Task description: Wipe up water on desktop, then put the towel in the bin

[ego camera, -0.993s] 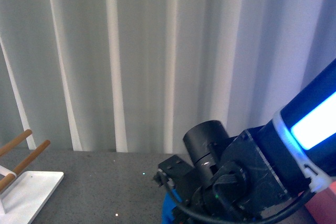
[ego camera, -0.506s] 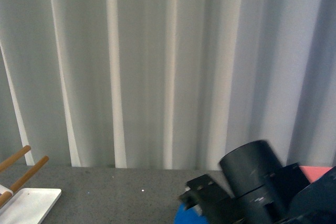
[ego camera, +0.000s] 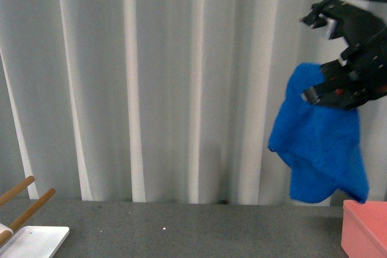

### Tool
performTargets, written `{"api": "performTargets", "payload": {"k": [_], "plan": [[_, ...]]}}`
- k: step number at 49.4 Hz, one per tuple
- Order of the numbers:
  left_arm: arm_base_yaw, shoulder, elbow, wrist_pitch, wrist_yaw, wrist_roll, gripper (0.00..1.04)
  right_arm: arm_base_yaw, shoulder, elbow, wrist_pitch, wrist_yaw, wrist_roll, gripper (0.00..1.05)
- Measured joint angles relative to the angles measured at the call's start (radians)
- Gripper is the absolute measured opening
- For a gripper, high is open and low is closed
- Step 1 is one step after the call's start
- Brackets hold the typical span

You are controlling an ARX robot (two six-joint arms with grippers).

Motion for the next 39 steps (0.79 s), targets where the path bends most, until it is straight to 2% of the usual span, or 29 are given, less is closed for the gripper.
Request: {"api": "performTargets", "payload": {"k": [6,11,26,39], "plan": [[0.000,0.000,0.000,0.000,0.000,0.000,0.98,-0.066,-0.047,0.013,-0.045,0.165,-0.052,0.05],[0.000,0.000,0.000,0.000,0.000,0.000,0.98,-0.110,-0.061,0.010,-0.055,0.212,-0.072,0.05],[0.000,0.000,0.000,0.000,0.000,0.000,0.98,-0.247,-0.056,-0.079,-0.036,0.168,-0.074,0.05],[0.000,0.000,0.000,0.000,0.000,0.000,0.98,-0.297,0.010,-0.129,-0.014,0.129,-0.047,0.05]]}}
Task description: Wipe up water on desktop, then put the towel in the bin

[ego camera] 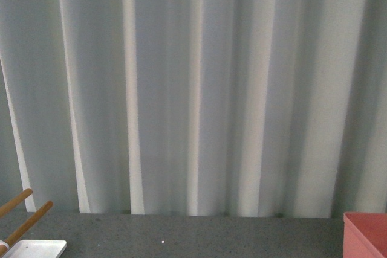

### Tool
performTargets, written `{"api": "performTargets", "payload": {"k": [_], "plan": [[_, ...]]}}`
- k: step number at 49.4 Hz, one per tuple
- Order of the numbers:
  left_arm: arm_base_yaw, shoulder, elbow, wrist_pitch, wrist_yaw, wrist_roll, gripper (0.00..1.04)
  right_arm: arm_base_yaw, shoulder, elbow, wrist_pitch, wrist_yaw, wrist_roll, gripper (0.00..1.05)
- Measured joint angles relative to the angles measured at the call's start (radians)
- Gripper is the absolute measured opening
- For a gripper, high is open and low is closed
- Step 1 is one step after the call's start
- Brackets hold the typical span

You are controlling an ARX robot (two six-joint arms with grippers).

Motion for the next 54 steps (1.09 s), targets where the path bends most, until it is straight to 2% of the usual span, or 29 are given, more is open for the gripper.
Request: {"api": "performTargets", "payload": {"k": [12,32,48,54], "plan": [[0.000,0.000,0.000,0.000,0.000,0.000,0.98,-0.042,0.076,0.023,-0.098,0.019,0.089,0.05],[0.000,0.000,0.000,0.000,0.000,0.000,0.98,-0.060,0.102,0.023,-0.126,0.036,0.107,0.05],[0.000,0.000,0.000,0.000,0.000,0.000,0.98,-0.061,0.102,0.023,-0.126,0.041,0.106,0.53],[0.000,0.000,0.000,0.000,0.000,0.000,0.98,-0.061,0.102,0.023,-0.126,0.043,0.106,0.77]]}}
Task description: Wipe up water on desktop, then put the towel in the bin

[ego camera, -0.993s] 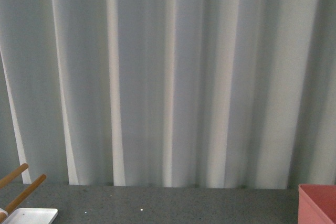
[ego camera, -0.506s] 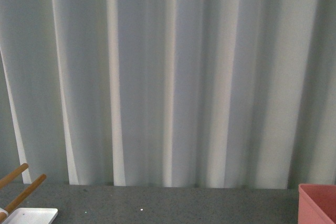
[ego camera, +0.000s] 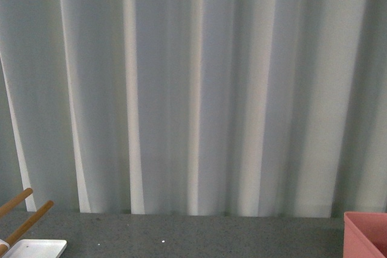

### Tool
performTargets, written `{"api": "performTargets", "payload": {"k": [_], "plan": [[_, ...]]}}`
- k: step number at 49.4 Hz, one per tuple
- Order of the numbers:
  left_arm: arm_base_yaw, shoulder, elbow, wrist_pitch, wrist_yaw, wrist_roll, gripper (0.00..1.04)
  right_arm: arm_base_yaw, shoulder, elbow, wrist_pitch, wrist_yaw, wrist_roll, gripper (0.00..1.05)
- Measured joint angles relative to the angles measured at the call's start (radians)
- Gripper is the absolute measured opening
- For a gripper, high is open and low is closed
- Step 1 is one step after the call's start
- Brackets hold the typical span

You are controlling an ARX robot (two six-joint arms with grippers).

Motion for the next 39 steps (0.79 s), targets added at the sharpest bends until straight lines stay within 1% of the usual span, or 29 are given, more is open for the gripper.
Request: {"api": "performTargets", "payload": {"k": [4,5,9,21,22,23,24,25,26,27,30,32,33,35,39], "plan": [[0.000,0.000,0.000,0.000,0.000,0.000,0.98,0.000,0.000,0.000,0.000,0.001,0.000,0.97],[0.000,0.000,0.000,0.000,0.000,0.000,0.98,0.000,0.000,0.000,0.000,0.001,0.000,0.99],[0.000,0.000,0.000,0.000,0.000,0.000,0.98,0.000,0.000,0.000,0.000,0.002,0.000,0.97],[0.000,0.000,0.000,0.000,0.000,0.000,0.98,-0.001,0.000,-0.002,0.005,-0.005,0.001,0.98],[0.000,0.000,0.000,0.000,0.000,0.000,0.98,-0.006,-0.002,-0.025,0.067,-0.044,0.017,0.96],[0.000,0.000,0.000,0.000,0.000,0.000,0.98,-0.010,-0.012,-0.072,0.174,-0.109,0.047,0.92],[0.000,0.000,0.000,0.000,0.000,0.000,0.98,-0.010,-0.018,-0.096,0.231,-0.142,0.053,0.91],[0.000,0.000,0.000,0.000,0.000,0.000,0.98,-0.012,-0.027,-0.145,0.341,-0.192,0.082,0.87],[0.000,0.000,0.000,0.000,-0.004,0.000,0.98,-0.012,-0.042,-0.229,0.512,-0.292,0.124,0.82],[0.000,0.000,0.000,0.000,-0.003,0.000,0.98,-0.011,-0.054,-0.286,0.621,-0.324,0.151,0.78],[0.000,0.000,0.000,0.000,0.000,0.000,0.98,0.004,-0.088,-0.446,0.945,-0.358,0.190,0.68],[0.000,0.000,0.000,0.000,0.000,0.000,0.98,0.016,-0.117,-0.526,1.098,-0.358,0.203,0.61],[0.000,0.000,0.000,0.000,0.000,0.000,0.98,0.021,-0.130,-0.544,1.128,-0.357,0.208,0.58],[0.000,0.000,0.000,0.000,0.000,0.000,0.98,0.036,-0.187,-0.625,1.258,-0.346,0.219,0.48],[0.000,0.000,0.000,0.000,0.000,0.000,0.98,0.054,-0.258,-0.698,1.313,-0.330,0.225,0.36]]}}
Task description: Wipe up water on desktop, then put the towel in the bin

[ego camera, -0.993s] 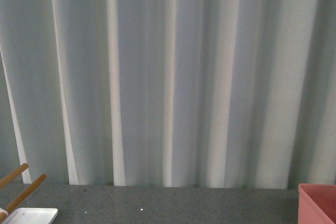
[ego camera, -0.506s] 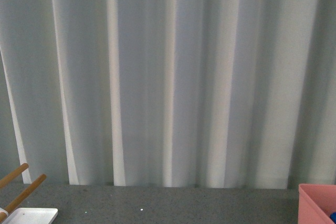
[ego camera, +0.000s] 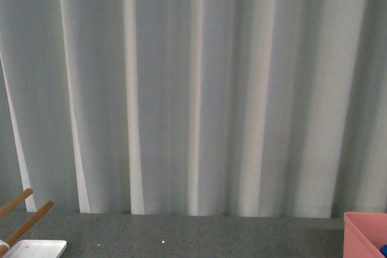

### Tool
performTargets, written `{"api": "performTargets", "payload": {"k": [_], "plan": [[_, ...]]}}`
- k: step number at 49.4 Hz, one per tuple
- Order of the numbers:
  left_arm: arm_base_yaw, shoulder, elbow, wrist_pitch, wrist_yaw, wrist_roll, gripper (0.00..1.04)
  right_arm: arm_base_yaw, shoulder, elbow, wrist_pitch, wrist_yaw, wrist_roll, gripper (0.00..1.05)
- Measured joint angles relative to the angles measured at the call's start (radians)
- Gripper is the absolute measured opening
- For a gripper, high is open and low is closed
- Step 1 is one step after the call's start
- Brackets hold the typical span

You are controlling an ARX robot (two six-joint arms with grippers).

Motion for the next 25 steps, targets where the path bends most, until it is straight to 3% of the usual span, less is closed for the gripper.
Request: {"api": "performTargets", "payload": {"k": [8,20,22,25], "plan": [[0.000,0.000,0.000,0.000,0.000,0.000,0.98,0.037,-0.118,-0.177,0.019,0.037,0.004,0.03],[0.000,0.000,0.000,0.000,0.000,0.000,0.98,0.087,-0.339,-0.353,-0.018,0.087,0.006,0.03],[0.000,0.000,0.000,0.000,0.000,0.000,0.98,0.122,-0.381,-0.378,-0.038,0.141,0.006,0.03],[0.000,0.000,0.000,0.000,0.000,0.000,0.98,0.147,-0.437,-0.406,-0.065,0.141,0.006,0.03]]}}
